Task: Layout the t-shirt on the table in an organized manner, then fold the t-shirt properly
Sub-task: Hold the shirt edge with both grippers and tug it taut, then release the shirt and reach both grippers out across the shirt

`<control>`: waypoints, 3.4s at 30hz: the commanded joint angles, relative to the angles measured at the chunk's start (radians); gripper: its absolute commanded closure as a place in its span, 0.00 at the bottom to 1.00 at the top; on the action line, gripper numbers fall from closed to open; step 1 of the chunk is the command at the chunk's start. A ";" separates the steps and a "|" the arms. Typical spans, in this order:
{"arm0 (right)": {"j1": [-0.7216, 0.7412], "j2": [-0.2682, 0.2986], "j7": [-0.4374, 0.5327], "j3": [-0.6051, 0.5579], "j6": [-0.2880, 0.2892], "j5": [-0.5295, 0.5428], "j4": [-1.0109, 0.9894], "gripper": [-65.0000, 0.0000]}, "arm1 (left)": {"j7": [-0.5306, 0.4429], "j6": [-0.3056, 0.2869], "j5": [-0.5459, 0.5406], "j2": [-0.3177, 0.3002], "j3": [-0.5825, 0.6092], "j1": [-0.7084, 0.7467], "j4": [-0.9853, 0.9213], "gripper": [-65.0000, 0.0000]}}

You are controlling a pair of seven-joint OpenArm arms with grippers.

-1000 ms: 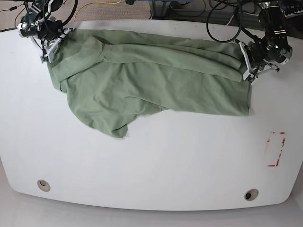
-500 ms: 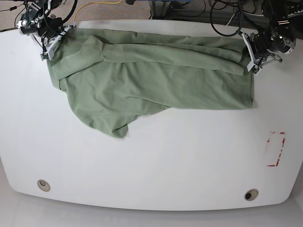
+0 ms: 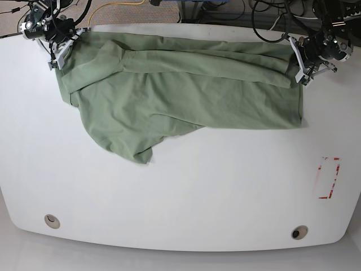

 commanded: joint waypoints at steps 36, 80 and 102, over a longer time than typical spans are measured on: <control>0.013 0.013 -0.021 0.008 0.001 -0.020 0.027 0.40 | 0.127 -0.006 0.067 -0.057 -0.069 0.024 0.015 0.64; 0.647 0.051 0.013 -0.001 0.001 -0.024 -0.277 0.19 | 0.274 -0.006 0.107 -0.065 -0.107 -0.579 0.009 0.64; 0.807 0.119 0.332 -0.242 0.001 -0.023 -0.762 0.19 | 0.162 -0.006 0.242 -0.020 -0.096 -0.694 -0.204 0.64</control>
